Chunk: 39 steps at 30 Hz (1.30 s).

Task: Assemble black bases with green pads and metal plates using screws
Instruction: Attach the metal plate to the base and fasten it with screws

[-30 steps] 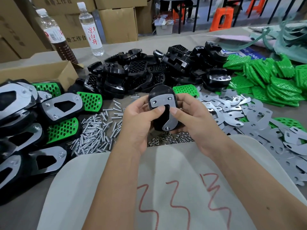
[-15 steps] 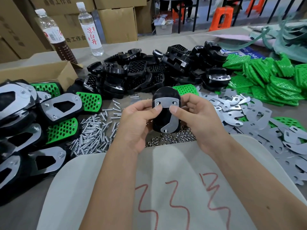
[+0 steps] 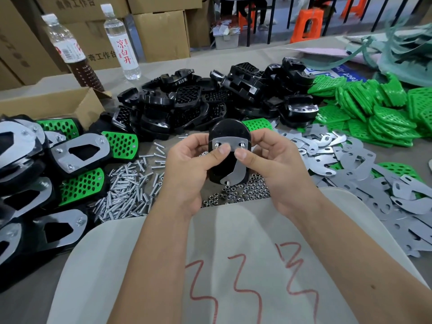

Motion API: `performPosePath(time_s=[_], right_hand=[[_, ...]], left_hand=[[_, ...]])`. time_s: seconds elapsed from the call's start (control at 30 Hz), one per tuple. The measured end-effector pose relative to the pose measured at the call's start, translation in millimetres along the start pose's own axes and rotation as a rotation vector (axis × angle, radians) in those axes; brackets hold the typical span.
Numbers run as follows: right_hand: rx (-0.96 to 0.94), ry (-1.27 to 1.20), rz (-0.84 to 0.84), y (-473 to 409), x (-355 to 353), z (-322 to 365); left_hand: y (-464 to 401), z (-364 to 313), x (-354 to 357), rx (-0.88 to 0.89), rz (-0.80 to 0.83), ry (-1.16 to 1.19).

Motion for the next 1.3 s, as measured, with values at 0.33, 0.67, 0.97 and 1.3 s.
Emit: performPosePath(time_s=[0.33, 0.67, 0.97, 1.3], right_hand=[[0.125, 0.207, 0.175, -0.2, 10.4, -8.0], [0.105, 0.301, 0.147, 2.8, 12.3, -10.9], [0.154, 0.235, 0.210, 3.4, 10.2, -7.9], [0.063, 0.139, -0.352, -15.2, -51.7, 9.2]], left_hand=[[-1.2, -0.4, -10.0, -0.026, -0.106, 0.193], [-0.6, 6.9, -9.9, -0.162, -0.117, 0.224], [-2.7, 11.3, -14.5, -0.210, -0.137, 0.195], [-21.6, 5.4, 36.4, 0.211, -0.151, -0.343]])
Point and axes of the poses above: each hand's wrist, its own y-axis away from the middle knuckle, its own x-axis out of the palm, z = x × y, the point moved 6 cm from there along -y, towards the middle knuckle, and after that the axes turned 2 degrees about y, right-handed, at the moved point
